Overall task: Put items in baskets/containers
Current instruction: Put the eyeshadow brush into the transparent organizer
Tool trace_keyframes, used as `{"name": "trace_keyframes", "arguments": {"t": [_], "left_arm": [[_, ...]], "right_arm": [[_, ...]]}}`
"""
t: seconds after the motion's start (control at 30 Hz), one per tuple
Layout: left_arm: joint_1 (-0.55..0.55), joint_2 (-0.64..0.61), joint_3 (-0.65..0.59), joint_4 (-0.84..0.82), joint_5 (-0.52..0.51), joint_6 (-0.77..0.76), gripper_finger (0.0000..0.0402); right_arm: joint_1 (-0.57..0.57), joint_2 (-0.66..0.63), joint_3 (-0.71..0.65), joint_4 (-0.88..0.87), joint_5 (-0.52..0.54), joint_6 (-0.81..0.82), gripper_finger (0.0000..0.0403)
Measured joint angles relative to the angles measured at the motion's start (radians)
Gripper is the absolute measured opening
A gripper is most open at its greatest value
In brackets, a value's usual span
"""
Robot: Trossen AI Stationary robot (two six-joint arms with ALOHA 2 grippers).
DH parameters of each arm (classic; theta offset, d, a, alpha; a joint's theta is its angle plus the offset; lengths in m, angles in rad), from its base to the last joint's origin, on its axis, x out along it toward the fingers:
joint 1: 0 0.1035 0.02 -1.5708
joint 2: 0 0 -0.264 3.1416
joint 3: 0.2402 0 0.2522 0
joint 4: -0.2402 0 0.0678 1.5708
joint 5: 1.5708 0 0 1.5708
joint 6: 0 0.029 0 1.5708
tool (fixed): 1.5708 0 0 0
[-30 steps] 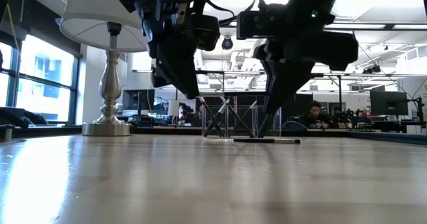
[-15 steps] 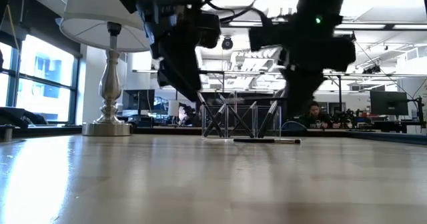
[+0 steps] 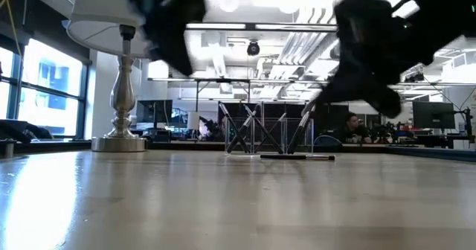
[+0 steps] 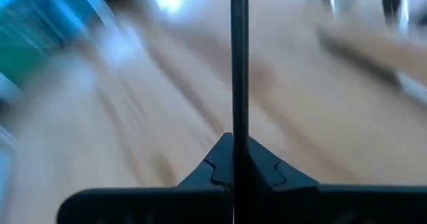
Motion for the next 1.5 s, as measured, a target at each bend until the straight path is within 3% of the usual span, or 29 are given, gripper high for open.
{"name": "trace_keyframes", "arguments": {"t": [0.13, 0.2, 0.27, 0.43, 0.73, 0.97, 1.5], "left_arm": [[0.001, -0.047, -0.098, 0.064, -0.005, -0.069, 0.0133], [0.001, -0.048, -0.134, 0.111, -0.004, -0.106, 0.0133], [0.001, -0.041, -0.166, 0.124, -0.001, -0.137, 0.0133], [0.001, -0.047, -0.184, 0.124, -0.006, -0.192, 0.0133], [0.001, -0.044, -0.183, 0.129, -0.156, -0.264, 0.0133], [0.001, -0.035, -0.184, 0.155, -0.165, -0.311, 0.0133], [0.001, -0.036, -0.183, 0.198, -0.154, -0.323, 0.0133]], "right_arm": [[-0.107, -0.010, -0.237, 0.682, 0.095, -0.227, 0.0002], [-0.190, 0.003, -0.299, 0.893, 0.056, -0.364, 0.0002], [-0.291, 0.030, -0.312, 0.988, -0.056, -0.445, 0.0002], [-0.514, 0.087, -0.268, 1.013, -0.354, -0.462, 0.0002], [-0.669, 0.182, -0.132, 1.029, -0.659, -0.515, 0.0003], [-0.686, 0.221, -0.092, 1.036, -0.748, -0.518, 0.0002], [-0.685, 0.222, -0.086, 1.052, -0.789, -0.506, 0.0003]]}}
